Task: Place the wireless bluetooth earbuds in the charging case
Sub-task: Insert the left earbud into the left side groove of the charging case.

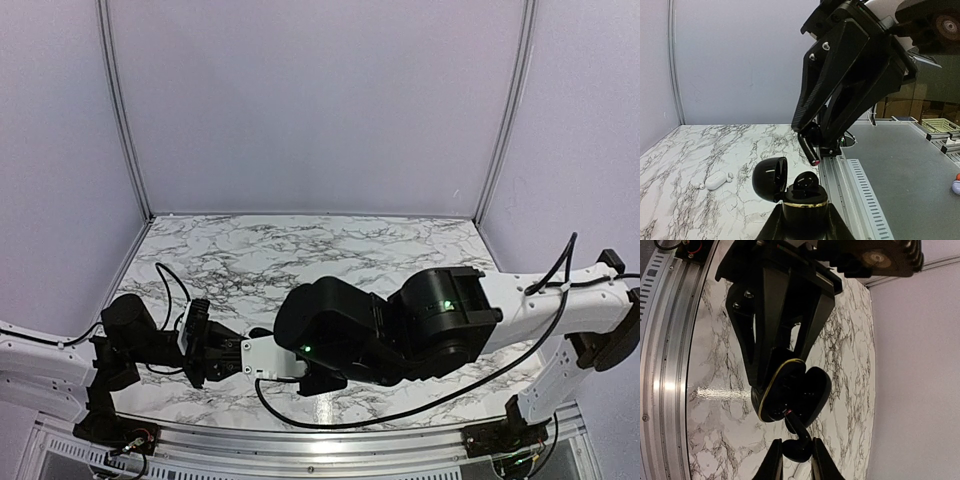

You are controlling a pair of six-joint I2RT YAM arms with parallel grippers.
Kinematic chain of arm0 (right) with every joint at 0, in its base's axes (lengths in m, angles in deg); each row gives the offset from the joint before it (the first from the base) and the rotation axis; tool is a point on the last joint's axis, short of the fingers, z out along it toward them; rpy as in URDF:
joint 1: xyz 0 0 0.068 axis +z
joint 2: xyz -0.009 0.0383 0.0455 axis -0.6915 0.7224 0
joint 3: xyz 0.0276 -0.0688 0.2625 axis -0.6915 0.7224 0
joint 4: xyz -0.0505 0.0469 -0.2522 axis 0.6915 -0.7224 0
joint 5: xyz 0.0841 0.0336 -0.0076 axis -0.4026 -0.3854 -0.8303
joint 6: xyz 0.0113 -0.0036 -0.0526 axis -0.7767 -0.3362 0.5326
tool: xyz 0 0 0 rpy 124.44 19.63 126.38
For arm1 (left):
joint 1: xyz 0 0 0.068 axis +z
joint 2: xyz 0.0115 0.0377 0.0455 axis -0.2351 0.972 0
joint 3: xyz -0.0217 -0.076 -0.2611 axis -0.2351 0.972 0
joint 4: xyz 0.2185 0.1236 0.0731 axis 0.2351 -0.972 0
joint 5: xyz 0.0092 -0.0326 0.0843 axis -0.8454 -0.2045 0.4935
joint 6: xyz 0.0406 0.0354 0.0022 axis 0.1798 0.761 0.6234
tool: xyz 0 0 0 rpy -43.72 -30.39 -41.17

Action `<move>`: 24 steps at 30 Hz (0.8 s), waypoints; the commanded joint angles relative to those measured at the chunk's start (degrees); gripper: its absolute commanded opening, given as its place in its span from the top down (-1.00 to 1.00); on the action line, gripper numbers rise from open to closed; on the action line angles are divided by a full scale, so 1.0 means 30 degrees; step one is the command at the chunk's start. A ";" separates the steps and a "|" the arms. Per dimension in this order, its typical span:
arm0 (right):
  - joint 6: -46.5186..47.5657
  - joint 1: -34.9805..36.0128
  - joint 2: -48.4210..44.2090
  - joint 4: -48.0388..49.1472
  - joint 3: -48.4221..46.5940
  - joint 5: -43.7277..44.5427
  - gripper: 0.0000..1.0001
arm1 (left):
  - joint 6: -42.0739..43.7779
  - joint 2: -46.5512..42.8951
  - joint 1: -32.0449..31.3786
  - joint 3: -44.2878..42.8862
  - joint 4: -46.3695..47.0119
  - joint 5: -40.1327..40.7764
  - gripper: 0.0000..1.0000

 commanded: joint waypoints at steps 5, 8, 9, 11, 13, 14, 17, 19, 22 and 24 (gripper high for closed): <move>-0.0322 0.0410 -0.1180 0.0642 -0.0021 0.1707 0.80 | 0.2545 -0.1250 -0.0234 0.0365 0.0810 0.0298 1.00; -0.0326 0.0449 -0.2175 0.1550 0.0967 0.1247 0.80 | 0.3598 -0.1789 -0.0306 0.0707 0.0611 0.0807 1.00; -0.0234 0.0471 -0.2455 0.1794 0.1253 0.1109 0.80 | 0.3894 -0.1943 -0.0361 0.0731 0.0493 0.0924 1.00; -0.0169 0.0504 -0.2911 0.2068 0.1471 0.0782 0.80 | 0.4522 -0.2285 -0.0549 0.0734 0.0103 0.1121 1.00; -0.0049 0.0558 -0.3337 0.2256 0.1536 0.0271 0.80 | 0.5088 -0.2593 -0.0805 0.0756 -0.0247 0.1451 1.00; 0.0022 0.0580 -0.3468 0.2296 0.1551 0.0071 0.80 | 0.5500 -0.2702 -0.0932 0.0788 -0.0394 0.1631 1.00; 0.0199 0.0717 -0.3568 0.2092 0.1474 -0.0331 0.81 | 0.6578 -0.3027 -0.1253 0.0606 -0.1226 0.2093 1.00; 0.0273 0.0910 -0.3530 0.1960 0.1451 -0.0417 0.80 | 0.7565 -0.3231 -0.1527 0.0241 -0.2355 0.2487 1.00; 0.0268 0.1117 -0.3309 0.1825 0.1304 -0.0360 0.81 | 0.8762 -0.3419 -0.1962 -0.0141 -0.3688 0.3643 1.00; 0.0287 0.1210 -0.3064 0.1567 0.1087 -0.0197 0.81 | 0.9017 -0.3395 -0.2020 -0.0202 -0.3959 0.3971 1.00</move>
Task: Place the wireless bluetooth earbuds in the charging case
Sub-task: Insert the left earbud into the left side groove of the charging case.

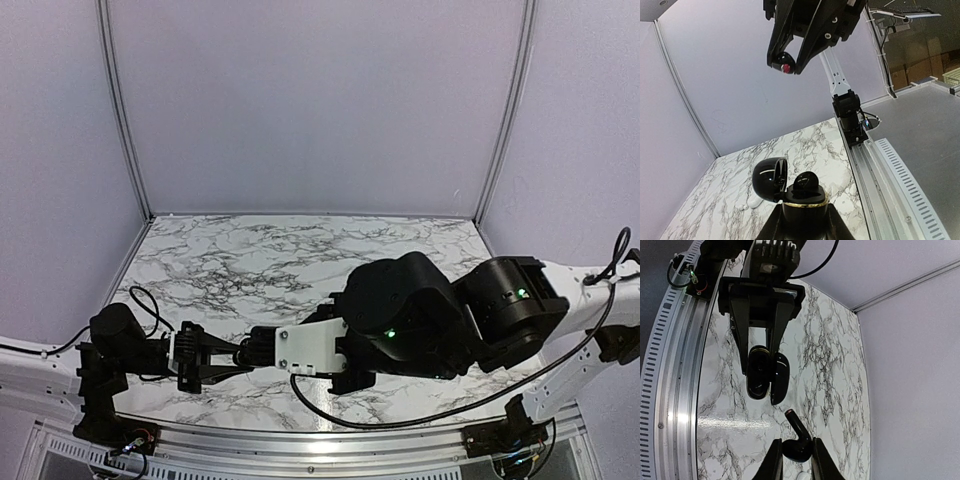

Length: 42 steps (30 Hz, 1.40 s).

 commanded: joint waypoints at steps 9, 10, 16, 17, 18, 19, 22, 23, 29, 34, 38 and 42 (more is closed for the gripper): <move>0.0253 0.0679 0.0859 -0.0425 -0.1023 0.0588 0.81 | 0.2387 -0.0606 -0.1022 -0.0808 -0.1495 0.2069 1.00; 0.0286 0.0709 0.0912 -0.0467 -0.1071 0.0605 0.81 | 0.2382 -0.0650 -0.1059 -0.0834 -0.1496 0.2093 1.00; 0.0167 0.0770 0.1916 -0.0978 -0.2060 0.1302 0.81 | 0.1575 -0.0678 -0.1094 -0.1047 -0.1495 0.2006 1.00; 0.0044 0.0801 0.2216 -0.1214 -0.2366 0.1459 0.81 | 0.1277 -0.0597 -0.1094 -0.1109 -0.1492 0.2012 1.00; -0.0059 0.0819 0.2480 -0.1419 -0.2645 0.1563 0.81 | 0.1042 -0.0525 -0.1094 -0.1194 -0.1495 0.2046 1.00; -0.0134 0.0833 0.2667 -0.1547 -0.2790 0.1642 0.81 | 0.0749 -0.0442 -0.1090 -0.1277 -0.1492 0.2130 1.00; -0.0373 0.0843 0.3141 -0.1957 -0.3123 0.1986 0.81 | -0.0131 -0.0265 -0.1094 -0.1499 -0.1476 0.2445 1.00; -0.0430 0.0836 0.3274 -0.2109 -0.3267 0.2138 0.81 | -0.0405 -0.0227 -0.1094 -0.1576 -0.1467 0.2547 1.00; -0.0972 0.0835 0.4465 -0.3073 -0.4085 0.4038 0.81 | -0.1857 -0.0256 -0.1094 -0.1793 -0.1496 0.4034 1.00; -0.1497 0.0805 0.4902 -0.3385 -0.4472 0.5335 0.81 | -0.2845 -0.0037 -0.1094 -0.2056 -0.1524 0.4502 1.00; -0.1572 0.0804 0.5038 -0.3505 -0.4684 0.5619 0.80 | -0.3712 0.0159 -0.1094 -0.2305 -0.1658 0.4489 0.97; -0.1360 0.0804 0.5153 -0.3313 -0.4723 0.6004 0.81 | -0.4312 0.0330 -0.1094 -0.2575 -0.1956 0.4212 0.95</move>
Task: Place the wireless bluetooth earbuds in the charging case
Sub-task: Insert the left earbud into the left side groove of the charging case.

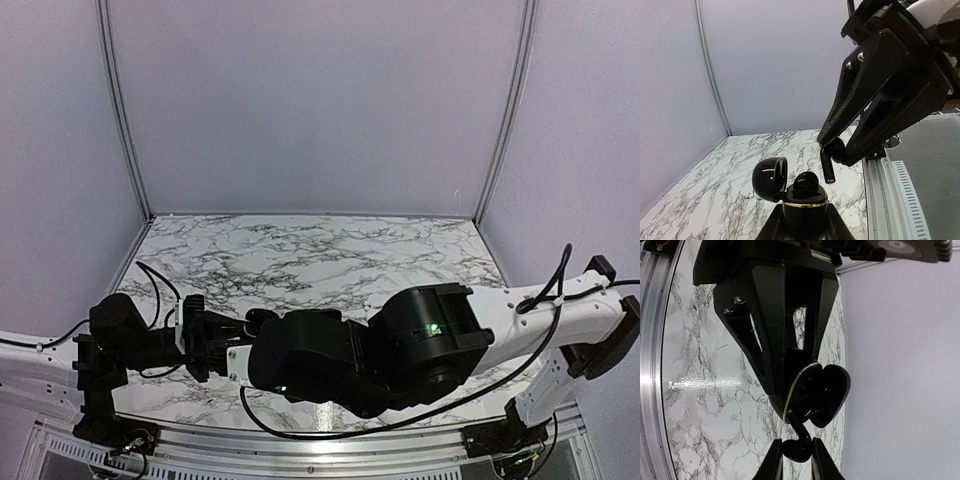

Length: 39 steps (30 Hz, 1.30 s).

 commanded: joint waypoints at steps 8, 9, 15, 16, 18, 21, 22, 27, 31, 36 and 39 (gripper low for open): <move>0.0114 0.0106 0.0165 0.0506 -0.1080 0.1323 0.81 | -0.1515 0.0831 -0.0110 -0.1293 -0.0724 -0.0678 0.96; 0.0185 0.0065 0.0186 0.0550 -0.1077 0.1349 0.81 | -0.1521 0.0919 -0.0110 -0.1352 -0.0776 -0.0735 0.96; 0.0295 0.0018 0.0316 0.0659 -0.1018 0.1364 0.81 | -0.1887 0.1168 -0.0110 -0.1680 -0.0901 -0.0699 0.96; 0.0335 0.0010 0.0340 0.0694 -0.0999 0.1317 0.81 | -0.1941 0.1184 -0.0110 -0.1701 -0.0905 -0.0649 0.96; 0.0381 -0.0008 0.0373 0.0752 -0.0992 0.1305 0.81 | -0.2073 0.1263 -0.0110 -0.1773 -0.0889 -0.0729 0.96; 0.0343 -0.0055 0.0486 0.0805 -0.0939 0.1356 0.81 | -0.2314 0.1414 -0.0110 -0.1894 -0.0891 -0.1132 0.96; 0.0367 -0.0072 0.0519 0.0833 -0.0913 0.1368 0.81 | -0.2365 0.1464 -0.0110 -0.1907 -0.0878 -0.1158 0.96; 0.0656 -0.0178 0.0608 0.1124 -0.0884 0.1386 0.81 | -0.2456 0.1690 -0.0110 -0.1952 -0.0876 -0.1373 0.96; 0.0736 -0.0246 0.0667 0.1250 -0.0874 0.1257 0.81 | -0.2538 0.1776 -0.0110 -0.2011 -0.0876 -0.1590 0.96; 0.0862 -0.0323 0.0674 0.1304 -0.0580 0.1265 0.81 | -0.2635 0.1798 -0.0110 -0.2055 -0.0876 -0.1614 0.96; 0.0577 -0.0333 0.0550 0.1015 -0.0373 0.1271 0.81 | -0.2751 0.1675 -0.0109 -0.1976 -0.0876 -0.1587 0.97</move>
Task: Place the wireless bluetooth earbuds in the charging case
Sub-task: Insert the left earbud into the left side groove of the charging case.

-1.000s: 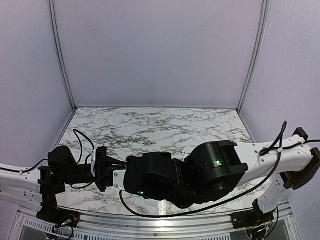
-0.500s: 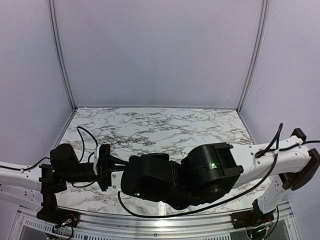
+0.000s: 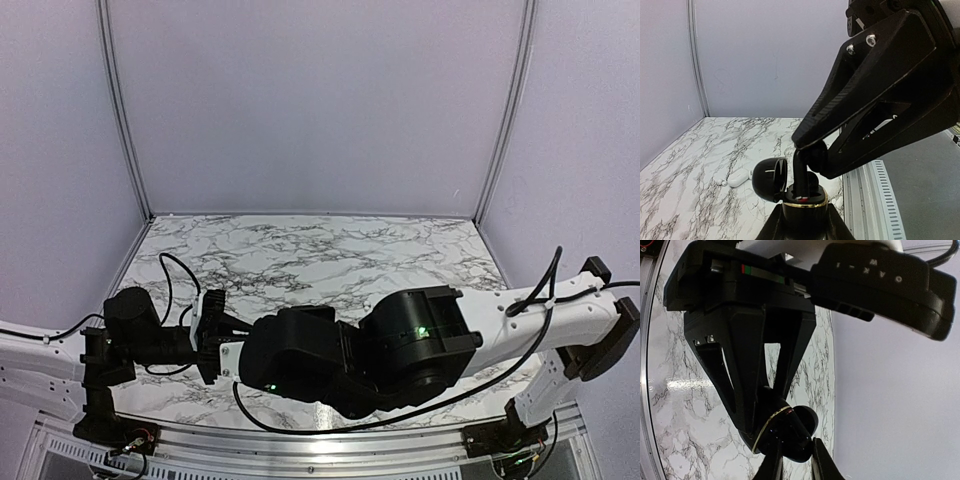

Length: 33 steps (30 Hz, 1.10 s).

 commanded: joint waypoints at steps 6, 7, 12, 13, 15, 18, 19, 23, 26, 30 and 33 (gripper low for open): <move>-0.0412 -0.0225 -0.0377 -0.0007 0.0486 0.0111 0.81 | -0.0339 -0.0231 -0.0110 -0.0561 0.0297 -0.0261 0.97; -0.0407 -0.0241 -0.0416 -0.0011 0.0583 0.0112 0.82 | -0.0313 -0.0203 -0.0110 -0.0590 0.0325 -0.0279 0.97; -0.0222 -0.0306 -0.0486 0.0246 0.0822 -0.0001 0.82 | -0.0352 0.0028 -0.0110 -0.0769 0.0404 -0.0465 0.98; -0.0127 -0.0298 -0.0463 0.0340 0.0797 -0.0026 0.82 | -0.0362 0.0074 -0.0110 -0.0816 0.0413 -0.0469 0.97; 0.0070 -0.0291 -0.0401 0.0515 0.0768 -0.0087 0.82 | -0.0390 0.0169 -0.0110 -0.0882 0.0415 -0.0559 0.97; 0.0285 -0.0306 -0.0325 0.0682 0.0735 -0.0267 0.82 | -0.0407 0.0310 -0.0110 -0.0949 0.0415 -0.0703 0.97; 0.0339 -0.0269 -0.0296 0.0691 0.0735 -0.0330 0.82 | -0.0395 0.0340 -0.0110 -0.0950 0.0415 -0.0777 0.98; 0.0538 -0.0168 -0.0152 0.0722 0.0634 -0.0234 0.82 | -0.0400 0.0542 -0.0110 -0.0993 0.0415 -0.1001 0.97; 0.0645 -0.0045 -0.0083 0.0707 0.0647 -0.0333 0.82 | -0.0372 0.0924 -0.0110 -0.1135 0.0415 -0.1274 0.97; 0.0691 -0.0015 -0.0088 0.0627 0.0708 -0.0748 0.82 | -0.0325 0.1302 -0.0110 -0.1380 0.0440 -0.1892 0.98; 0.0688 0.0031 -0.0139 0.0508 0.0713 -0.1237 0.82 | -0.0306 0.1331 -0.0110 -0.1418 0.0444 -0.2175 0.97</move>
